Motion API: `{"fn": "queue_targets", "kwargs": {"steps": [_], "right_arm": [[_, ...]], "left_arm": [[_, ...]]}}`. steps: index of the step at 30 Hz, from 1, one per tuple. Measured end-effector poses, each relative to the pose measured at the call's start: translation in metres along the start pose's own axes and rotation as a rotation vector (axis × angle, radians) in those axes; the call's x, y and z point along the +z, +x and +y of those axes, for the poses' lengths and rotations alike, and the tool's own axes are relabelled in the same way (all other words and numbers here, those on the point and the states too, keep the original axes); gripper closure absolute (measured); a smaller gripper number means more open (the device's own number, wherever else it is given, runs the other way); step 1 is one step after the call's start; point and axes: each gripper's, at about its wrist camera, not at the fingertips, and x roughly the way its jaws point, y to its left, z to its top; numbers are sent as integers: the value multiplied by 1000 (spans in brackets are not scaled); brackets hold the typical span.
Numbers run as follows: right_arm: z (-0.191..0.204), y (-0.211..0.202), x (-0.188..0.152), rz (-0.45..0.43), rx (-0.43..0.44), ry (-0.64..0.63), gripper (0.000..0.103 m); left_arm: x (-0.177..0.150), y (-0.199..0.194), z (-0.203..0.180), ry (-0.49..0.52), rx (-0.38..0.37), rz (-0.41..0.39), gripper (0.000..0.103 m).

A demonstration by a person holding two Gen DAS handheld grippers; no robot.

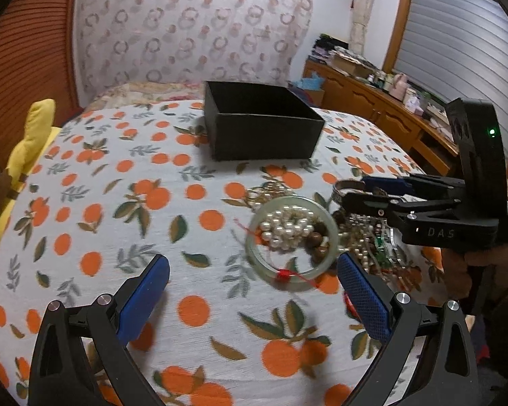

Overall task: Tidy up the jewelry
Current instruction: 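Grasp the jade bangle with the left tool while the right tool grasps the silver bangle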

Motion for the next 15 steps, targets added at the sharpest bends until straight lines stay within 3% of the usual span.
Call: {"fn": "queue_targets", "kwargs": {"steps": [10,15], "right_arm": [[-13,-34,-2,-82,-36,15,43],[-12,-38,-6,-93,-33,16,43]], "left_arm": [[16,27,-12,14,-65,80,13],[24,42,-16,21,-61,112,14]]}}
